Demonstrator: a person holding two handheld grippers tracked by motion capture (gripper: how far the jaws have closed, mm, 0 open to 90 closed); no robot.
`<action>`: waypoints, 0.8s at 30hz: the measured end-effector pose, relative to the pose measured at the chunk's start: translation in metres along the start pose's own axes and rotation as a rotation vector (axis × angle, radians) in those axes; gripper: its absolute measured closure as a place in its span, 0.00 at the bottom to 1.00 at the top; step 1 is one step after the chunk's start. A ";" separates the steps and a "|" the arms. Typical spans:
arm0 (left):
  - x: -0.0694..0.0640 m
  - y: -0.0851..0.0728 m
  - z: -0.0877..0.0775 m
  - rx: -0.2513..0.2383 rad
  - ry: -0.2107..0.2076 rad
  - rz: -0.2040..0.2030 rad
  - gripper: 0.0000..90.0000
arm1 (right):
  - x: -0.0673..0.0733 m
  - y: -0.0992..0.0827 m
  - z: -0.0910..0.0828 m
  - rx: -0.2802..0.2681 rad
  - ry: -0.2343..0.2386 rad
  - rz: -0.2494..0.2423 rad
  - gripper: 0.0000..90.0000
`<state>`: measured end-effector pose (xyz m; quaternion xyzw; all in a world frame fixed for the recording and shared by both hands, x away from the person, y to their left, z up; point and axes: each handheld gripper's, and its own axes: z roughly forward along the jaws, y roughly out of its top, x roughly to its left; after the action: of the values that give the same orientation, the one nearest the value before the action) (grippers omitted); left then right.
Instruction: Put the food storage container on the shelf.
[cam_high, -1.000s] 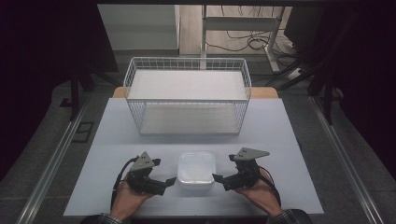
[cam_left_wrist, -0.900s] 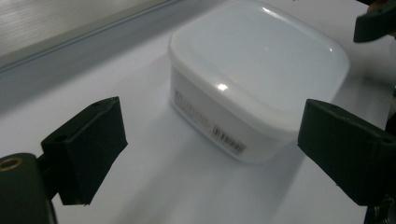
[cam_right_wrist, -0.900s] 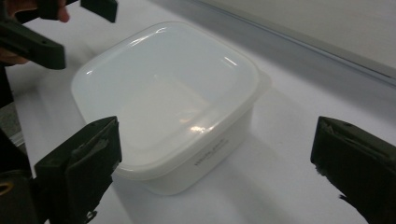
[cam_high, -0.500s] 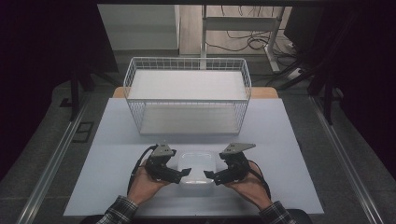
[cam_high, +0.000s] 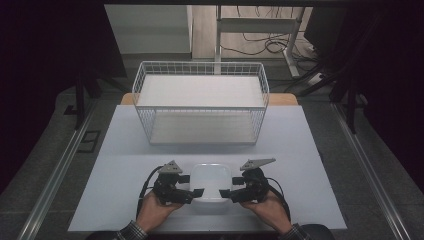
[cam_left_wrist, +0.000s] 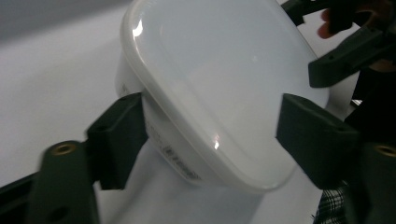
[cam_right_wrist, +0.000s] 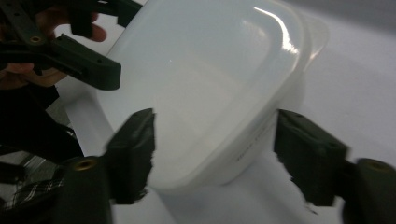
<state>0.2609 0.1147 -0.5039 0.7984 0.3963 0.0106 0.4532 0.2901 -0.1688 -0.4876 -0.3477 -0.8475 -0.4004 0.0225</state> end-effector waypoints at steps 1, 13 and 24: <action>-0.001 0.000 -0.004 -0.013 0.024 -0.001 0.38 | 0.001 0.000 -0.004 -0.008 -0.013 0.007 0.44; 0.007 -0.002 -0.018 -0.131 0.052 -0.105 0.85 | 0.004 -0.005 -0.018 -0.134 -0.071 0.104 0.87; 0.005 0.009 -0.018 -0.175 0.108 -0.085 0.86 | 0.008 0.003 -0.019 -0.220 -0.170 0.032 0.86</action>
<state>0.2632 0.1281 -0.4879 0.7363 0.4513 0.0689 0.4995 0.2811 -0.1759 -0.4696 -0.3940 -0.7919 -0.4594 -0.0811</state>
